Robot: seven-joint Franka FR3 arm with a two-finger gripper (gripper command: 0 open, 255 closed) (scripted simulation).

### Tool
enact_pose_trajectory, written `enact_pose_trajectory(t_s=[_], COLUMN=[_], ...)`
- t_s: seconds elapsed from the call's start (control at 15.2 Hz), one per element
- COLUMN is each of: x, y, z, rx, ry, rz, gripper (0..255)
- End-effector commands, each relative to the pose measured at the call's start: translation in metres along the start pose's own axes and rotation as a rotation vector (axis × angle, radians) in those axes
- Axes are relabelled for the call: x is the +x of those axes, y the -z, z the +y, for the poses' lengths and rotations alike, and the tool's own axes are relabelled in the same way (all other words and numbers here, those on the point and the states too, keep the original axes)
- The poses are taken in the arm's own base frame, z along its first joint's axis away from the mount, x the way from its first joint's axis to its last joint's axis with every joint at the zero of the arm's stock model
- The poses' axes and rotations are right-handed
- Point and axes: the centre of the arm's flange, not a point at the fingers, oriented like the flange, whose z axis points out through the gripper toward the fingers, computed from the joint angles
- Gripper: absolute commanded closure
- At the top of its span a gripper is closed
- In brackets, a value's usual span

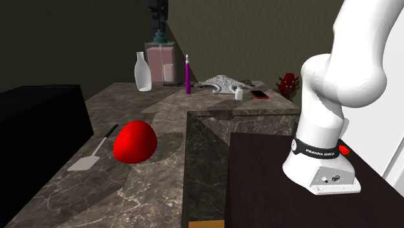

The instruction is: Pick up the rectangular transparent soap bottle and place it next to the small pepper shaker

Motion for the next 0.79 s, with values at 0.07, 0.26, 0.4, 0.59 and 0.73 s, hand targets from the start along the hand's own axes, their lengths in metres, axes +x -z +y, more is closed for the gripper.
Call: enact_pose_trajectory(t_s=[0.07, 0.26, 0.4, 0.59, 0.73], x=[0.000, 0.001, 0.002, -0.004, -0.017], y=[0.016, 0.031, 0.042, 0.051, 0.055], z=[-0.002, -0.004, -0.006, 0.004, 0.027], rx=[0.000, 0.000, 0.000, 0.000, 0.000], ry=[0.000, 0.000, 0.000, 0.000, 0.000], rz=[0.000, 0.000, 0.000, 0.000, 0.000], gripper=[255, 255, 255, 255, 255])
